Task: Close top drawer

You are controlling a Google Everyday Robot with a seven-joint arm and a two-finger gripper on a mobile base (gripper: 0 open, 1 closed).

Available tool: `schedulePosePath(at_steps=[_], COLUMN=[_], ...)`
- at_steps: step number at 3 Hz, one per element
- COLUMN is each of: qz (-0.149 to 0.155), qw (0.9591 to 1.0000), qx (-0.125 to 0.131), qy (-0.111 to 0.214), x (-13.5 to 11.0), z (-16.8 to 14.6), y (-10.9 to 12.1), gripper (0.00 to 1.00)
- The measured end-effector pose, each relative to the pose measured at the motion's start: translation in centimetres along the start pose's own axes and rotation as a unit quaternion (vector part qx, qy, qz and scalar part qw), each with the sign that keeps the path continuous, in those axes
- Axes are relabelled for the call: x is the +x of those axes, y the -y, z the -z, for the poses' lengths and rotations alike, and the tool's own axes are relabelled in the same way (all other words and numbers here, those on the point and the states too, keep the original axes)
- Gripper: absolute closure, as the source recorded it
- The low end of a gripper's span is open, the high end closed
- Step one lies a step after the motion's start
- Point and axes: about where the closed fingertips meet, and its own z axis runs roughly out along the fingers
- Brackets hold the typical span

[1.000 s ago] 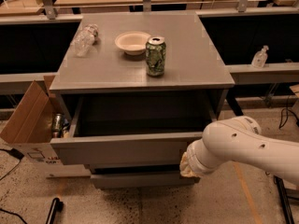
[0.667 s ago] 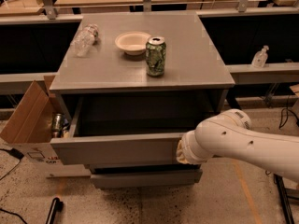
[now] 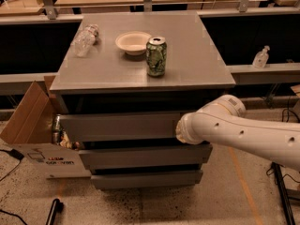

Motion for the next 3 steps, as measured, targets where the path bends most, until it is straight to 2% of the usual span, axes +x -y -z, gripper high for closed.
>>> schedulePosePath(at_steps=[1, 2, 3], qz=[0.022, 0.03, 0.033], qw=[0.998, 0.9964, 0.9951], qx=[0.057, 0.074, 0.09], qy=[-0.02, -0.027, -0.021], x=[1.0, 1.5, 1.7], z=[-0.5, -0.6, -0.6], y=[4.2, 5.6, 6.0], gripper=[1.0, 1.0, 1.0])
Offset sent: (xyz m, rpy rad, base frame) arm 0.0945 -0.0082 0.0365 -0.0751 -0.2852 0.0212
